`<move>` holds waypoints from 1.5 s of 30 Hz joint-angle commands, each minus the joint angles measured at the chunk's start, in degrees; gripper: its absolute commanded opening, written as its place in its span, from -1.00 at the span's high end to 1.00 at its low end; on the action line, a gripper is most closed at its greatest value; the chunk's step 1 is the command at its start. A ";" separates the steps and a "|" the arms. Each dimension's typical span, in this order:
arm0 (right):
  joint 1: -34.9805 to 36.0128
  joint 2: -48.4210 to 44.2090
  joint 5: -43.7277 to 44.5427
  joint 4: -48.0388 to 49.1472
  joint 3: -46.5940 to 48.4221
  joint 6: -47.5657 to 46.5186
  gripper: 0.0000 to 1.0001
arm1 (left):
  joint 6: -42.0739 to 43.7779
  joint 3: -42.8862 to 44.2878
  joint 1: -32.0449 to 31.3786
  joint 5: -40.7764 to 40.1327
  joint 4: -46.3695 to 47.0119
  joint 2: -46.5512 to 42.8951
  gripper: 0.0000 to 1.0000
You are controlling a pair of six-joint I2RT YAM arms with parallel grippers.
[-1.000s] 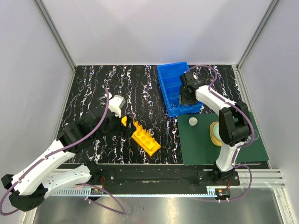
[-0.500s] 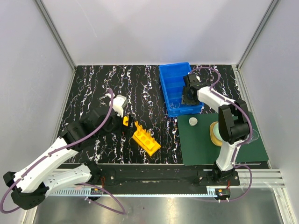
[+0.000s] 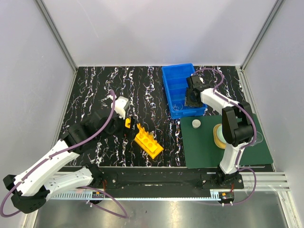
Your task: Organize the chemistry lab equipment
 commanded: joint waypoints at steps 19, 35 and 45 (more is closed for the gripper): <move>-0.09 -7.67 1.11 -8.45 8.79 -0.84 -0.38 | 0.87 0.79 0.32 -0.78 2.17 0.93 -0.98; 0.53 -28.06 4.00 -18.38 6.71 1.44 -0.39 | 0.87 3.43 0.32 -1.75 1.03 1.90 -0.98; 0.53 -37.56 -0.20 -15.49 -9.04 6.10 -0.33 | 0.17 4.05 0.24 -1.31 0.15 0.40 -0.98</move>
